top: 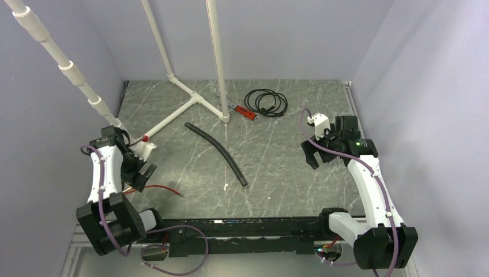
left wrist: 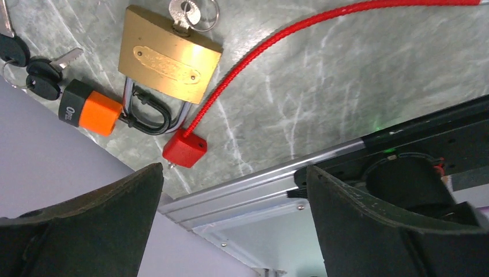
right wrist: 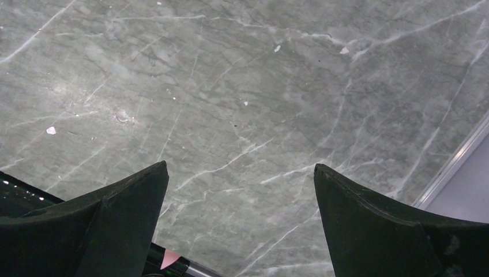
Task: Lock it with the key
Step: Pick up the lock from the corner of the board.
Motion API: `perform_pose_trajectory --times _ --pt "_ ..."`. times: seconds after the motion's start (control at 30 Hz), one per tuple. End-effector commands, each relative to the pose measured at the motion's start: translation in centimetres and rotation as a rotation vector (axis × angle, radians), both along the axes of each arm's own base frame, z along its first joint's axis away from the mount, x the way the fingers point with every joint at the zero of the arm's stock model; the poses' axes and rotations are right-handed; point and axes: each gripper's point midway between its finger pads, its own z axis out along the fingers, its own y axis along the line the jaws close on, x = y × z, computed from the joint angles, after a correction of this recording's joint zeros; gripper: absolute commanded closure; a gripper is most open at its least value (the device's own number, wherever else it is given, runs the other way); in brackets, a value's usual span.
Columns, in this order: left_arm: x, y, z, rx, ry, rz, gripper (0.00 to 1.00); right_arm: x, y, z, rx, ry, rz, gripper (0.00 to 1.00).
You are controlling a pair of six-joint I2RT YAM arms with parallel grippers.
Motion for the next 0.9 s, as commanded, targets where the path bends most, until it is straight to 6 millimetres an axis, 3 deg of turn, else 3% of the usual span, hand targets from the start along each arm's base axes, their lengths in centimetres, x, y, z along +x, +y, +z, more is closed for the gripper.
perform_pose_trajectory --times 0.0,0.53,0.87 --pt "2.5 2.2 -0.2 -0.033 -0.058 -0.133 0.01 -0.1 0.9 0.3 0.016 0.005 0.034 0.00" --pt "6.5 3.3 -4.6 -0.104 -0.118 -0.192 0.10 -0.7 0.3 0.8 -0.026 -0.004 0.033 0.00" --pt "6.4 4.9 -8.3 -0.079 -0.056 -0.246 0.13 -0.9 -0.2 0.9 -0.055 -0.014 0.024 0.00"
